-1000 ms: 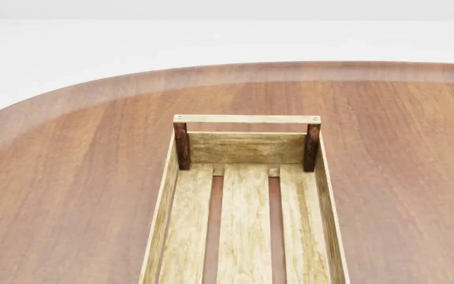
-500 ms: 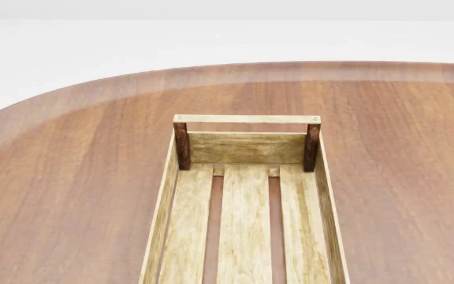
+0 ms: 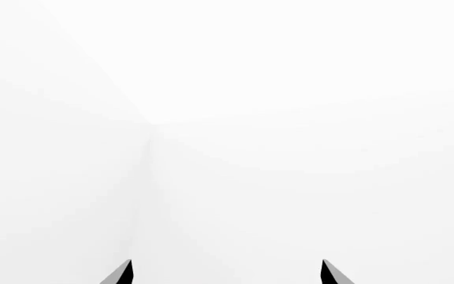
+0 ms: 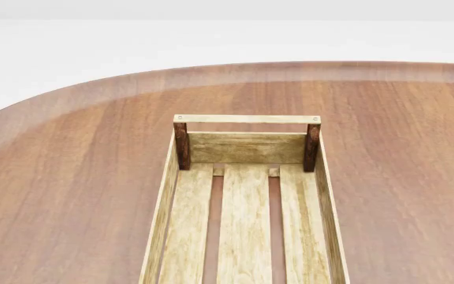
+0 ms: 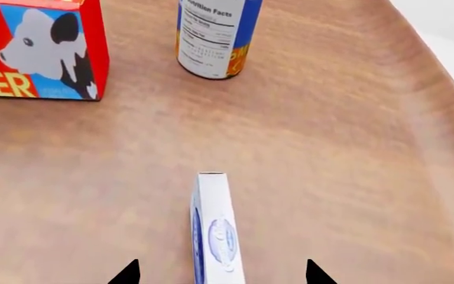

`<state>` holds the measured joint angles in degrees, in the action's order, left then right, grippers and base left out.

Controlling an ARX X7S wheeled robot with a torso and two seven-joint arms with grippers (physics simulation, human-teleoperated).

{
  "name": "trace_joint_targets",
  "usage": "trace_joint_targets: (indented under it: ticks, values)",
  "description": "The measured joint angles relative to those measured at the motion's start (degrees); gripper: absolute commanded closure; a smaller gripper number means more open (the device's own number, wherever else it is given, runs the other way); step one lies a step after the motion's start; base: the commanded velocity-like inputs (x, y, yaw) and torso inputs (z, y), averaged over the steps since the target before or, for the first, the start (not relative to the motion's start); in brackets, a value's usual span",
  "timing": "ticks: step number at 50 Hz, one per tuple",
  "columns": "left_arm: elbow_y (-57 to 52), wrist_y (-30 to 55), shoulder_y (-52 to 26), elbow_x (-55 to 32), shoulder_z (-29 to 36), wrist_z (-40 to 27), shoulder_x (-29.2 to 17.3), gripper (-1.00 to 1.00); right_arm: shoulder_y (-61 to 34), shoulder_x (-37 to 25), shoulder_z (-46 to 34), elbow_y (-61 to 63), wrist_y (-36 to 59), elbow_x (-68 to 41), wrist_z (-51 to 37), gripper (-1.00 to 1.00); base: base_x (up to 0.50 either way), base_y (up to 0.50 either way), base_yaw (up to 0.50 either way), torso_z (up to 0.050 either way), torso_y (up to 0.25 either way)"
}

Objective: Pick up the cream cheese and put it in the tray.

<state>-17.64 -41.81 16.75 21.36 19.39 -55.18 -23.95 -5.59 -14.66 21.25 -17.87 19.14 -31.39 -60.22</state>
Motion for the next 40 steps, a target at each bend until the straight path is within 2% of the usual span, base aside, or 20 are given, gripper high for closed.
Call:
trace_joint_targets:
  ticks: [40]
  values:
    - [0.1, 0.9, -0.4, -0.1, 0.6, -0.2, -0.2, -1.00, -1.1, -0.6, 0.6, -4.0, -1.0, -0.9, 1.7, -1.00, 0.00, 0.00, 0.00, 0.000, 0.000]
